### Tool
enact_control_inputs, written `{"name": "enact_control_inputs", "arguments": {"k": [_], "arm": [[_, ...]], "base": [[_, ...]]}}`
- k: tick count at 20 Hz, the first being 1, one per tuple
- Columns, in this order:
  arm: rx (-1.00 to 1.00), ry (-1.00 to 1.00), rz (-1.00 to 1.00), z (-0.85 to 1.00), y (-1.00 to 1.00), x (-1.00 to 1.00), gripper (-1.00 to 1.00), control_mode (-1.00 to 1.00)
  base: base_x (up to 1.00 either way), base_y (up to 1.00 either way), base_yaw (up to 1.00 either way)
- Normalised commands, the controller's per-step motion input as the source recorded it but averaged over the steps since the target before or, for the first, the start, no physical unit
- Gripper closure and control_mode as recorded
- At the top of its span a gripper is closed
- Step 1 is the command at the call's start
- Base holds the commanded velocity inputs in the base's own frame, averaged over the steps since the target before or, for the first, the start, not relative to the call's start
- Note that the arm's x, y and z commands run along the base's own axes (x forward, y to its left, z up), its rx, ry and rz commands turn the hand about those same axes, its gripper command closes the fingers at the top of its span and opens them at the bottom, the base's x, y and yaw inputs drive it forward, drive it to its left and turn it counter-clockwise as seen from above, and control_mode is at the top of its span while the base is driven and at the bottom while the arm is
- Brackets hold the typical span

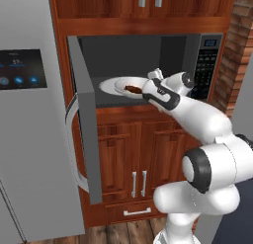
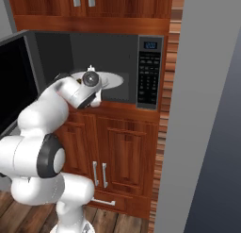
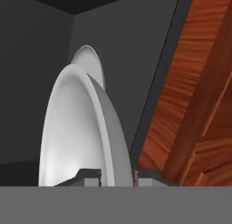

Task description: Remove the orange from the bowl and place it on the small plate. Then place the bowl with only the chicken drumstick in the microwave, close the door, and press the start button to microwave the chicken drumstick.

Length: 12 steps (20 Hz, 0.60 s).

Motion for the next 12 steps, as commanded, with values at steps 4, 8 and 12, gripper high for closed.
{"name": "enact_control_inputs", "arguments": {"k": [4, 8, 12], "arm": [[0.0, 0.0, 0.0, -0.14, 0.0, 0.5, 1.0, -1.0], [0.0, 0.02, 0.0, -0.06, 0.0, 0.6, 1.0, -1.0], [0.0, 0.05, 0.0, -0.01, 0.0, 0.58, 1.0, -1.0]], "base": [[0.0, 0.0, 0.0], [0.0, 0.0, 0.0], [0.0, 0.0, 0.0]]}}
